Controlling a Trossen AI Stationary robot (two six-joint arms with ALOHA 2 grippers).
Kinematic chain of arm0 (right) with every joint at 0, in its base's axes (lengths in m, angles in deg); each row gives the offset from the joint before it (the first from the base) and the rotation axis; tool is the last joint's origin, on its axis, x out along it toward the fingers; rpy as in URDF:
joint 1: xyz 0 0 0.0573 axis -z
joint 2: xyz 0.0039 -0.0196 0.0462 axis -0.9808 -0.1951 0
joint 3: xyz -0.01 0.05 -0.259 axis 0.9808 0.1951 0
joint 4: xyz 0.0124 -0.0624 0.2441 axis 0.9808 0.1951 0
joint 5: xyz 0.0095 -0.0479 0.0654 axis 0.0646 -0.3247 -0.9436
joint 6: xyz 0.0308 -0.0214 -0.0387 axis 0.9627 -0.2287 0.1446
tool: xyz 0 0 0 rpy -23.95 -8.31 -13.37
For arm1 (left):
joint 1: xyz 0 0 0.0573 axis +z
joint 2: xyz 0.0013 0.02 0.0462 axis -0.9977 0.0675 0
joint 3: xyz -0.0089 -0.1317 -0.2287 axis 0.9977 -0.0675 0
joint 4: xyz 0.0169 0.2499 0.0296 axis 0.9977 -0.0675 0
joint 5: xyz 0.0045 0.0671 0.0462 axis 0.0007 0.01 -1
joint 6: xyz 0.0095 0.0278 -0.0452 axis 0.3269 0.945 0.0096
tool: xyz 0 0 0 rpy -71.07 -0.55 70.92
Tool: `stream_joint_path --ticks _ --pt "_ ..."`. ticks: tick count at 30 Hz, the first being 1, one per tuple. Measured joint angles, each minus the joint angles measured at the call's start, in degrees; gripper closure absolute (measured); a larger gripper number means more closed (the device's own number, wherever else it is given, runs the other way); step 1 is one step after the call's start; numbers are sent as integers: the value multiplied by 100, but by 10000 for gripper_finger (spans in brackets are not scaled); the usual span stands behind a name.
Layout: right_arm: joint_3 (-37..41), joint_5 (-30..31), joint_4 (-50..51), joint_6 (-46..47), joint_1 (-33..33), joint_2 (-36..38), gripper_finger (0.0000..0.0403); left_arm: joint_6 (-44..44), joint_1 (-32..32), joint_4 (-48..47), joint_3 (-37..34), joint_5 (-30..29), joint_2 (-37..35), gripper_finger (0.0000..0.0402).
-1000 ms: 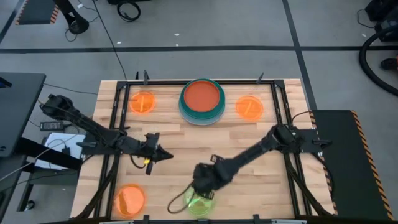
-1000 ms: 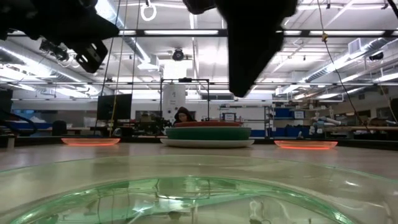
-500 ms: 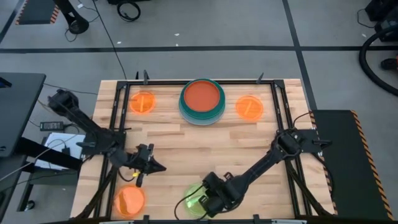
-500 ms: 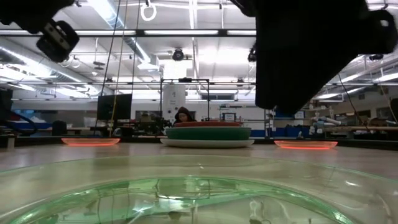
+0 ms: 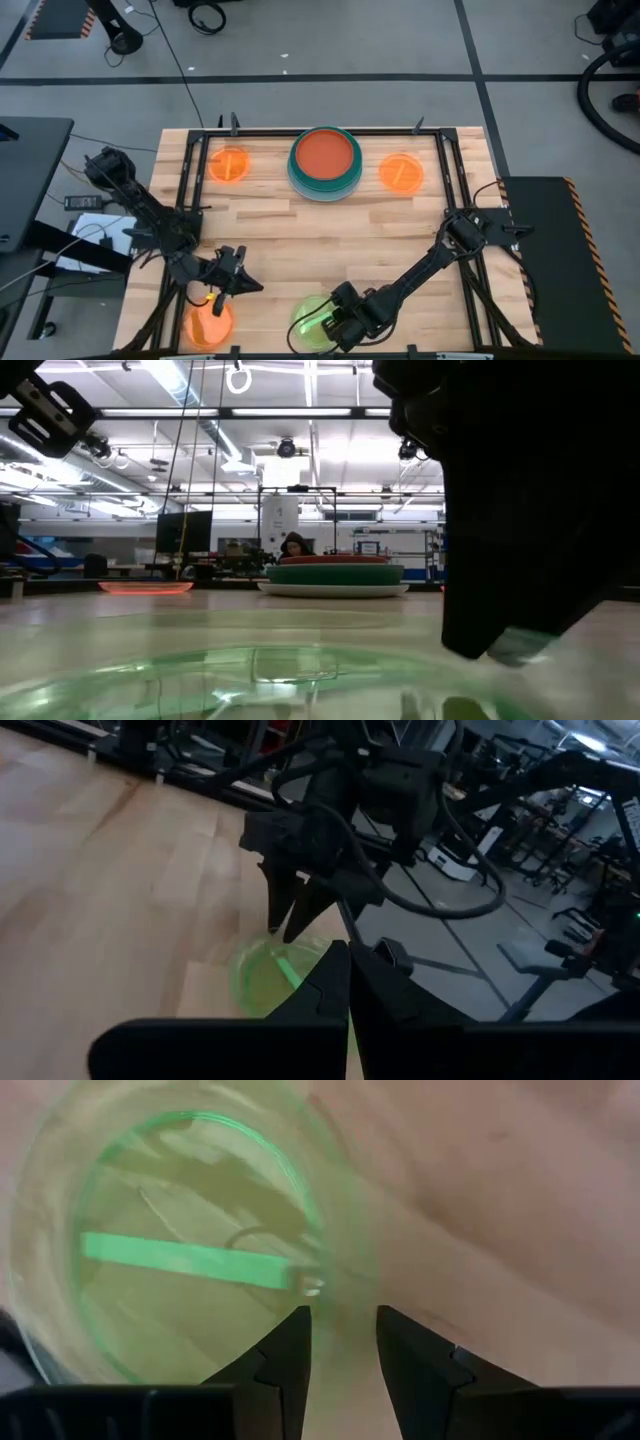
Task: Stack plastic plates
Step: Stack the light green plate on top of the dark orange plate
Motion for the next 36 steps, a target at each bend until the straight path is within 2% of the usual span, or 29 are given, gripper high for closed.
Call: stream_joint_path --ticks 8,19,22,29,36 --pt "96 48 -212 42 15 2 296 -1 -134 276 0 -43 175 392" --pt "98 174 -412 -277 274 -20 374 31 -152 304 0 -76 175 392" --pt "98 144 -429 -549 400 -20 394 46 -152 303 0 -76 175 392" --pt "100 -160 -345 -1373 822 88 395 538 -131 303 0 -72 144 392" --pt "100 -406 541 -2748 1578 908 396 1089 2 292 0 -72 -248 392"
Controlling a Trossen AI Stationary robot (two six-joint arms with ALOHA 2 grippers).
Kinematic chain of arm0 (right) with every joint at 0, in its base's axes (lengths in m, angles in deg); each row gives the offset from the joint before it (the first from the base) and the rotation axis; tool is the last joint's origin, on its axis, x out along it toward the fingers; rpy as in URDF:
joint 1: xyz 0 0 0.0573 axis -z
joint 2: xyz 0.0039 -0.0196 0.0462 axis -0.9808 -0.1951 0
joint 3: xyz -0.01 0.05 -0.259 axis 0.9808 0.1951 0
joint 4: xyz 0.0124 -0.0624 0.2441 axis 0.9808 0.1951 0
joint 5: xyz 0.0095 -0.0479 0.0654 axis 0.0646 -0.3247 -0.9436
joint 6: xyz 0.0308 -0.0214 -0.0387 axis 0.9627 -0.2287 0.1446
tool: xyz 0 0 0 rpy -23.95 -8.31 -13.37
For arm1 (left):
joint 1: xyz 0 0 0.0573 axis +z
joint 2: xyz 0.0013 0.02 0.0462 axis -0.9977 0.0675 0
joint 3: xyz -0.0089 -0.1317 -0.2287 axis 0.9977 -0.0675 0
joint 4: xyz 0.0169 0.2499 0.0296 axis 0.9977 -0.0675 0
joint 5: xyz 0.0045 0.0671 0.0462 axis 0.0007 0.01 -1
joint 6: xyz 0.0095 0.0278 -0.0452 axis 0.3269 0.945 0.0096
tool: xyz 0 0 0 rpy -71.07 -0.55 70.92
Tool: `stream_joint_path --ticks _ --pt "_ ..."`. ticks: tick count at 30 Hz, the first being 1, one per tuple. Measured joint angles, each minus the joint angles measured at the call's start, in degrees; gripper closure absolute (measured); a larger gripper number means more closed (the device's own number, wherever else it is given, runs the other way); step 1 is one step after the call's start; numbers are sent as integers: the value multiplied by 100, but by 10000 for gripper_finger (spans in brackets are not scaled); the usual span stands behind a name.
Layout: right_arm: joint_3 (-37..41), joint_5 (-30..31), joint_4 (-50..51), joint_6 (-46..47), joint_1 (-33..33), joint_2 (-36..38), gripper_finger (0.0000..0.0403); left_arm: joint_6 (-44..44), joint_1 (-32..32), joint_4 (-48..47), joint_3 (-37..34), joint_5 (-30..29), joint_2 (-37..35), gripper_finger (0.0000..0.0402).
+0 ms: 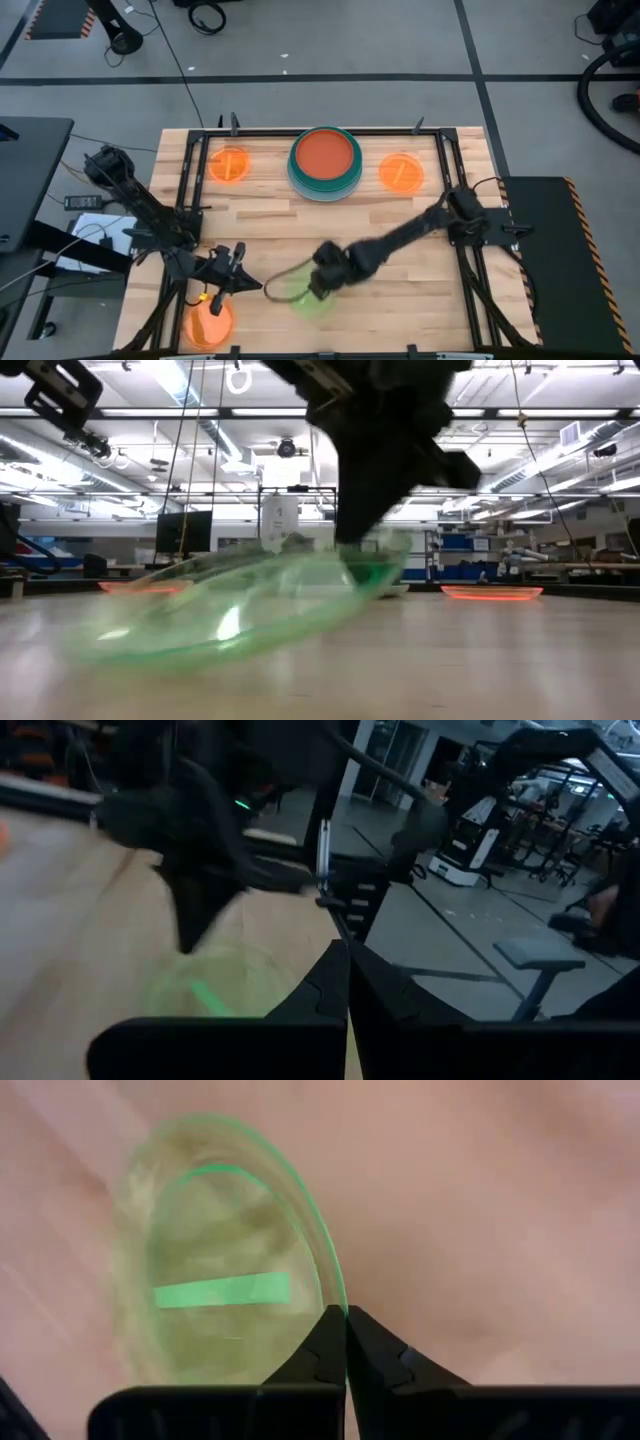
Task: Stack plastic plates
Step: Stack the light green plate on top of the dark orange plate
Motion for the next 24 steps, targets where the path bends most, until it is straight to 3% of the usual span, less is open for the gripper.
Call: stream_joint_path --ticks 6,13,19,24 --pt "0 -57 879 -1004 1086 938 396 614 88 0 0 4 -325 392" --pt "0 -119 1270 -1987 2976 1749 396 1037 380 -9 0 4 -529 392" --pt "-1 -503 1080 -2370 4521 1875 396 1127 709 -45 0 5 -540 392" --pt "0 -806 722 -2499 5186 1550 396 1127 1022 -51 0 5 -540 392"
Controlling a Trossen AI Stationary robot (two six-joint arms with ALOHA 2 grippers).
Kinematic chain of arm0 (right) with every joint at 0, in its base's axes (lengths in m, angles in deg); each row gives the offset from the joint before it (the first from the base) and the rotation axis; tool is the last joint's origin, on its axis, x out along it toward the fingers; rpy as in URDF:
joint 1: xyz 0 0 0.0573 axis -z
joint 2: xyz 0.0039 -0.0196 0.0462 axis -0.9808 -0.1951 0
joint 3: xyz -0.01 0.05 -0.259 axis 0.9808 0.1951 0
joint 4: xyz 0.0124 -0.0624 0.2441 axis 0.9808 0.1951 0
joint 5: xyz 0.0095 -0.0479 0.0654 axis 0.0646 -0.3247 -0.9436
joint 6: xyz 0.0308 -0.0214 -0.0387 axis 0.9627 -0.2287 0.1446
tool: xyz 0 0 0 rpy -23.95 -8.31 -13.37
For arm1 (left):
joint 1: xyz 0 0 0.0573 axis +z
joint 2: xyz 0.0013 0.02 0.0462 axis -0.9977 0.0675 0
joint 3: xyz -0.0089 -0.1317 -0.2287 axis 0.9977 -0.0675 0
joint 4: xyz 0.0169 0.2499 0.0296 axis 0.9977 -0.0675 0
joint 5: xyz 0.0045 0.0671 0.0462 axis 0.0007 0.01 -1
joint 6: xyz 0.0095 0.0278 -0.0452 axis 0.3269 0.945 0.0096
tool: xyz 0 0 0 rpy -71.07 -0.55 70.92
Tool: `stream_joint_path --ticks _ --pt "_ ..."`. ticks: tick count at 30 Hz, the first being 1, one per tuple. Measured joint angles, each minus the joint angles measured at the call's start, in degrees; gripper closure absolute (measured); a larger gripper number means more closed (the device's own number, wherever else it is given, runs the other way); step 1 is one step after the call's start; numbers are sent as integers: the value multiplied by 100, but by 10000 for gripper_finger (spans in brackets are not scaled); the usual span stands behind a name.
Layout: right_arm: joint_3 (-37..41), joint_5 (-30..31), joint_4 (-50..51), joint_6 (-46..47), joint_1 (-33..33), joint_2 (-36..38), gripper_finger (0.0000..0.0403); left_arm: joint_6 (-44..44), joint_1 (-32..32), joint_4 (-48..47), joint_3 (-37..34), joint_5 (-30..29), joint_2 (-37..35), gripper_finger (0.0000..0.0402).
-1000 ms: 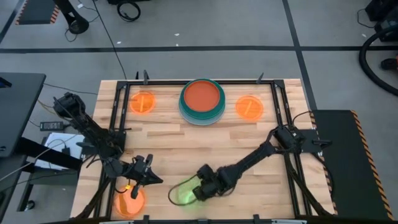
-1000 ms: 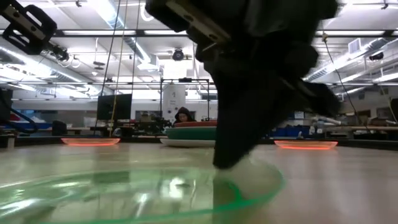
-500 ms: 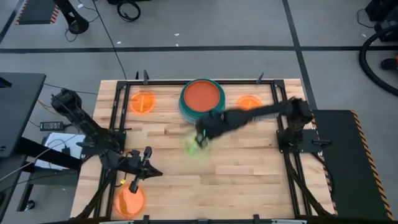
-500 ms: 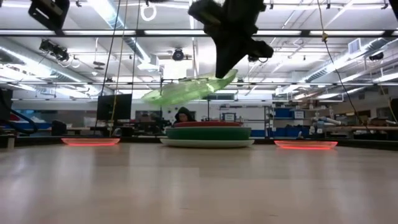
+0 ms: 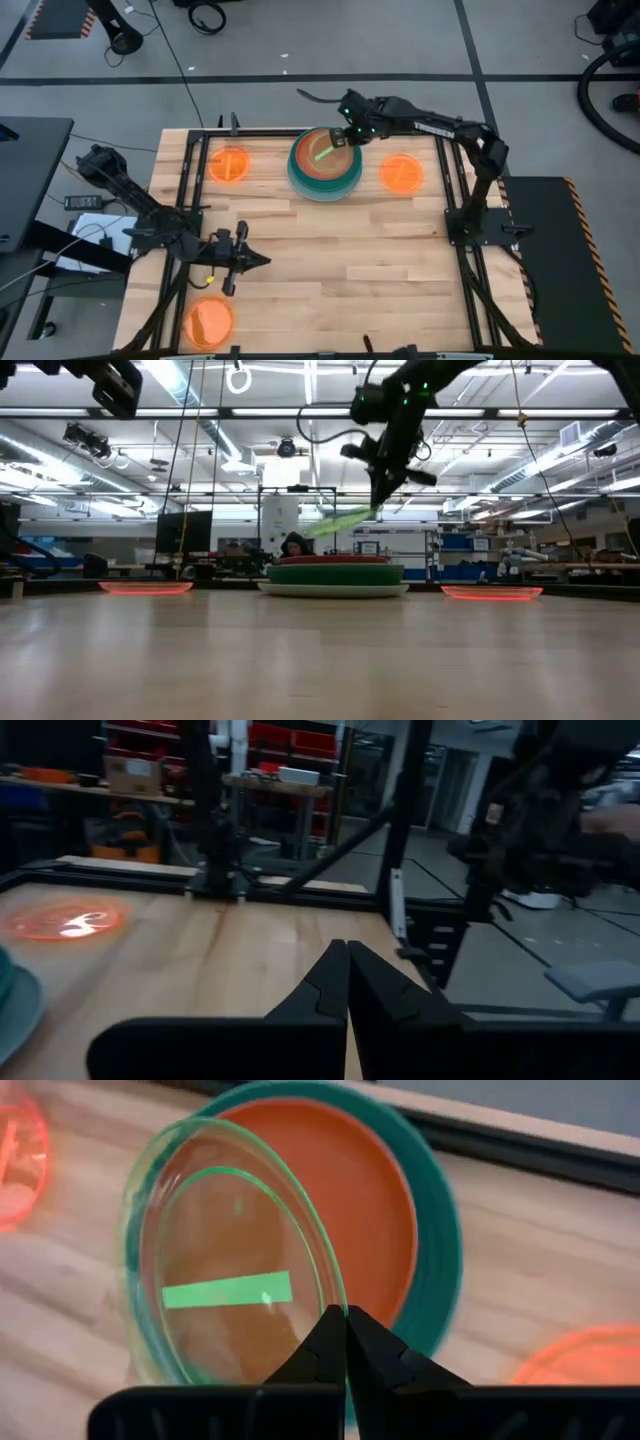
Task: Stack plastic plates
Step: Stack the light green plate on top of the dark orange plate, then stack the top right orange plate on top of light green plate
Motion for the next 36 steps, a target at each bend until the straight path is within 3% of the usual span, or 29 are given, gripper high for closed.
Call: stream_joint_path --ticks 9,16,22,29,36 --pt "0 -587 -626 4 411 -849 396 -219 359 -570 0 2 0 392" --pt "0 -596 -685 -143 537 -1185 389 -228 452 -635 0 4 2 392" --pt "0 -137 -485 -279 518 -1146 349 -262 450 -636 -1 7 2 392" --pt "0 -162 -477 -360 489 -1090 279 -369 450 -636 0 6 2 392" --pt "-2 -49 303 -1543 369 -475 239 -369 450 -713 0 4 2 392"
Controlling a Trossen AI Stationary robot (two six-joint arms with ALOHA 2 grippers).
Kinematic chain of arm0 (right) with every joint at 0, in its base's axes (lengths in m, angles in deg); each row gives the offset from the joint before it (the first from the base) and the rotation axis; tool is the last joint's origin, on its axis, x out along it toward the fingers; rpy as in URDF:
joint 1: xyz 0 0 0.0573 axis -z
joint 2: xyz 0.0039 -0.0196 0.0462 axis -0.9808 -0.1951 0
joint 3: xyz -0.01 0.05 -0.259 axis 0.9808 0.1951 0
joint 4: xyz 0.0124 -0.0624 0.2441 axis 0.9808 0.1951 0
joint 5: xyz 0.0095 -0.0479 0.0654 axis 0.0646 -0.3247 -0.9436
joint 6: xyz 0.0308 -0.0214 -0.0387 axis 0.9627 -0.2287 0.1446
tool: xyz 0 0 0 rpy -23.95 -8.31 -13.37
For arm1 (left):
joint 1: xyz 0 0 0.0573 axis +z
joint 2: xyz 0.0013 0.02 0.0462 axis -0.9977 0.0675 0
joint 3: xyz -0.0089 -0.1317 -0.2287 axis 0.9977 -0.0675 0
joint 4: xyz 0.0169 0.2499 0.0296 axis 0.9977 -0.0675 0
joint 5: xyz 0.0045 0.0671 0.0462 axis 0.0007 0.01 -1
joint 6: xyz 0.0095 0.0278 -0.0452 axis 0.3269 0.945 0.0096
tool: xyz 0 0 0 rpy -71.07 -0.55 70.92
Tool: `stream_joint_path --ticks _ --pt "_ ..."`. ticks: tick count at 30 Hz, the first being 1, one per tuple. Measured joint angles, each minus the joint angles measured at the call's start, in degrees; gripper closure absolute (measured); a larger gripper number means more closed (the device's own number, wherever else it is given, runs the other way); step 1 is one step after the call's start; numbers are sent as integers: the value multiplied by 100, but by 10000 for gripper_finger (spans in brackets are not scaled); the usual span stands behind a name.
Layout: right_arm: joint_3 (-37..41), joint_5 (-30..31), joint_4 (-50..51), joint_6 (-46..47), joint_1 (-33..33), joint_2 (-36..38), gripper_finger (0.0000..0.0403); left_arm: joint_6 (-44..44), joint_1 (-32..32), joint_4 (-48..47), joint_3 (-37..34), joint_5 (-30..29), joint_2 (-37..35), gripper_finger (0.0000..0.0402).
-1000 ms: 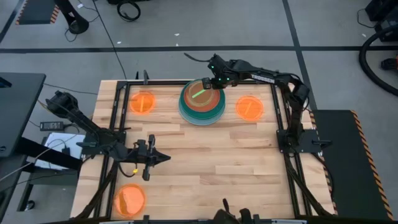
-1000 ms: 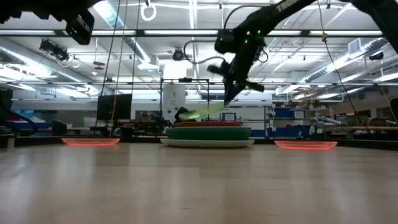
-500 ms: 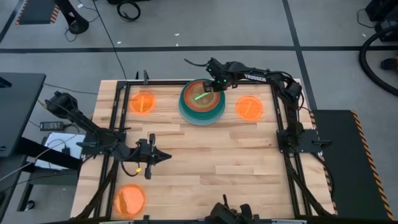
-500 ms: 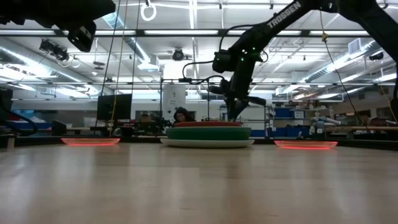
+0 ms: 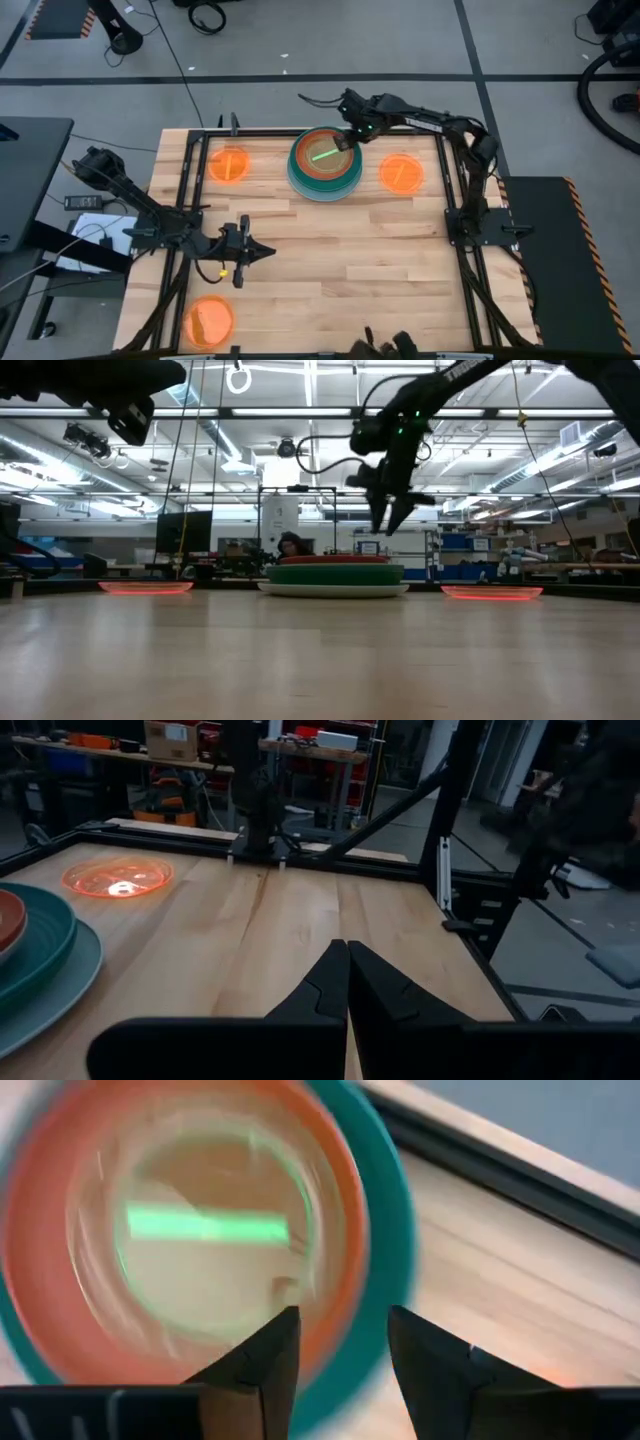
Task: Stack plastic plates
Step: Stack the top right orange plate on top of light green plate
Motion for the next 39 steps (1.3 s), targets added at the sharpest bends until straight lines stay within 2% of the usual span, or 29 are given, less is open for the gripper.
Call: stream_joint_path --ticks 5,9,13,17,22,24,29,34,39 --pt "13 1026 1714 -431 -570 466 235 -2 0 -102 0 -1 0 392" --pt "524 1562 2315 -167 -1297 871 235 -33 0 -100 0 -2 0 392" --pt "1546 1778 2033 388 -2028 1317 235 -46 0 -94 0 -2 0 392" --pt "2750 1859 1233 999 -2537 1561 235 -107 31 -64 0 -2 0 392" --pt "3764 2007 76 934 -2777 1545 235 -108 341 -54 0 -4 0 392" --pt "3997 2119 -315 718 -2785 1543 235 -136 495 -54 0 -4 0 392" --pt "4236 2904 -509 173 -2670 1495 242 -137 813 -52 0 -7 0 392" --pt "4451 2733 -1093 -578 -2400 1449 250 133 964 -50 0 -8 0 392" --pt "4603 2741 -1187 -624 -2046 1449 258 157 957 -36 0 -2 2 392"
